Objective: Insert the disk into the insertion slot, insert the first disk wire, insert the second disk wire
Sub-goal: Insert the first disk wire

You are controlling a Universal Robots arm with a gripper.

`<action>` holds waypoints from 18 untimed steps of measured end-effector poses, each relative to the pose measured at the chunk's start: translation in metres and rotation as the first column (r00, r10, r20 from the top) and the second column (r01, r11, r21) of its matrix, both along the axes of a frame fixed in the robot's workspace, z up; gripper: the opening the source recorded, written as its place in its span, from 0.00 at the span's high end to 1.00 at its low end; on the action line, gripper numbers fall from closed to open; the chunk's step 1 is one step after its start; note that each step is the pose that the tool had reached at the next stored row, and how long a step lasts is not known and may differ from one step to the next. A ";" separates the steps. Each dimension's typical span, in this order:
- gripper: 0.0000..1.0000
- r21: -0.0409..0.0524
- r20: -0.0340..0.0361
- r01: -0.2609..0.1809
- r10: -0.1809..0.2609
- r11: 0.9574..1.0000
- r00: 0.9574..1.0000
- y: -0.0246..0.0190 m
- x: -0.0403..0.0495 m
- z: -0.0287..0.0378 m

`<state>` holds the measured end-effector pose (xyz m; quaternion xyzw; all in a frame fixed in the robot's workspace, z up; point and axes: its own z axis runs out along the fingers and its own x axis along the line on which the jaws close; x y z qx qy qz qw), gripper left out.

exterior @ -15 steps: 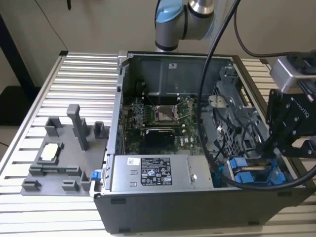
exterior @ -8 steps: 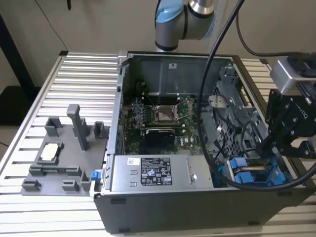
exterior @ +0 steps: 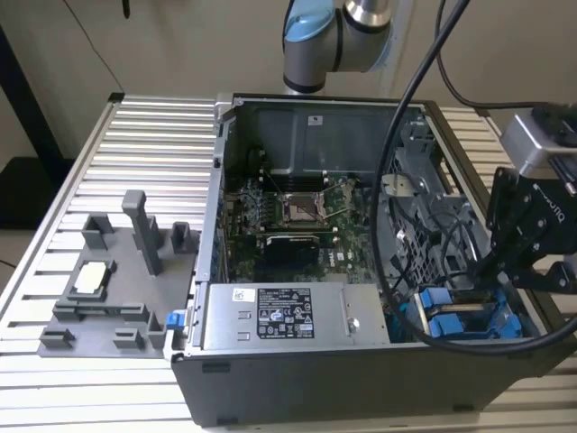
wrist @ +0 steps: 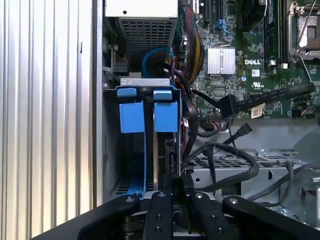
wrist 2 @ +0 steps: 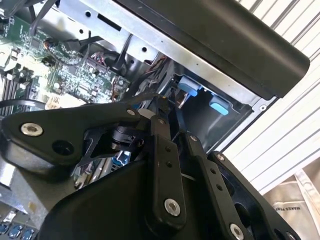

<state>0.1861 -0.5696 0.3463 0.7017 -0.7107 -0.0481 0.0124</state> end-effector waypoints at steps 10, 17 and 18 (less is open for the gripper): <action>0.81 0.000 0.000 0.002 -0.002 1.000 1.000 0.0005 -0.0007 -0.0041; 0.81 0.000 0.000 0.002 -0.002 1.000 1.000 0.0006 -0.0018 -0.0060; 0.81 0.000 0.000 0.002 -0.002 1.000 1.000 0.0006 -0.0018 -0.0063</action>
